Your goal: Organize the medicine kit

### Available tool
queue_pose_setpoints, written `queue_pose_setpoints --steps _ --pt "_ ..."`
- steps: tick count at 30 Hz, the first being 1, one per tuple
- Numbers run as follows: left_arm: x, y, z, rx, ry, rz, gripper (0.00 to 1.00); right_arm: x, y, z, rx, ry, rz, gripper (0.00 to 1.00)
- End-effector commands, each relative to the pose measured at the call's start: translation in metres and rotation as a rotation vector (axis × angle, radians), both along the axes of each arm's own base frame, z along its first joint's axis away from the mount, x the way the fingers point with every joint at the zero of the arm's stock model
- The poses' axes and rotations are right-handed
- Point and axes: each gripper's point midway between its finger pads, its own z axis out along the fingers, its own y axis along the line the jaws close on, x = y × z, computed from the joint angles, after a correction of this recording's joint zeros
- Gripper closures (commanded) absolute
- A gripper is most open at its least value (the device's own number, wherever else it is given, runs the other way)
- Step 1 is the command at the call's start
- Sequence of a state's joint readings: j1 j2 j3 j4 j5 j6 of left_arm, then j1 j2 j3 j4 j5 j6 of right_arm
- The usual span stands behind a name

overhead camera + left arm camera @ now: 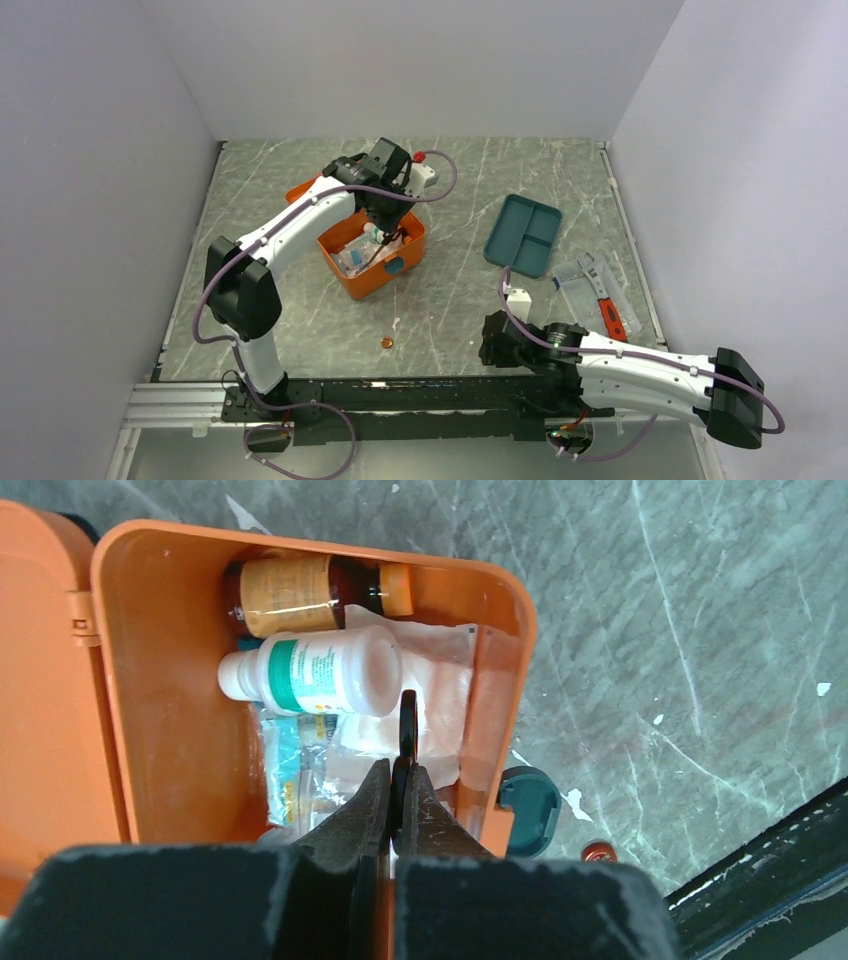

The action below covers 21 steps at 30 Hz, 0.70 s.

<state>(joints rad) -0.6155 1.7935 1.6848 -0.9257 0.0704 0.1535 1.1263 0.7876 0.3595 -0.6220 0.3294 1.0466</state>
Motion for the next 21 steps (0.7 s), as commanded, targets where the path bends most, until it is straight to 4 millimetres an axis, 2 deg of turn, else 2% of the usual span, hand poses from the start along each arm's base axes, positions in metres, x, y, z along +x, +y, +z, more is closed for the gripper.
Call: queue_pose_setpoints --steps 1,2,3,7,8,14,17,21 --pt "-0.006 -0.010 -0.002 -0.027 0.034 -0.035 1.00 0.001 0.006 0.002 0.008 0.001 0.014 0.57" --pt "-0.006 -0.010 -0.005 -0.023 0.044 -0.026 1.00 0.001 0.007 0.003 0.005 0.001 0.017 0.57" --pt "-0.007 -0.010 -0.010 -0.019 0.058 -0.020 0.93 0.002 0.008 0.003 0.002 0.001 0.019 0.56" --pt "-0.010 -0.009 -0.022 -0.013 0.089 -0.001 0.79 0.004 0.009 0.006 -0.005 -0.005 0.017 0.53" --pt "-0.010 -0.010 -0.023 -0.018 0.089 0.004 0.73 0.005 0.009 0.007 -0.005 -0.009 0.015 0.51" --pt "-0.011 -0.016 -0.020 -0.069 0.086 0.023 0.53 0.008 0.010 0.011 -0.009 -0.024 0.018 0.44" --pt "-0.007 -0.013 -0.011 -0.074 0.053 0.053 0.47 0.012 0.012 0.018 -0.005 -0.047 0.025 0.42" --pt "0.001 -0.007 0.021 -0.108 -0.049 0.115 0.37 0.020 0.012 0.030 -0.004 -0.093 0.010 0.38"
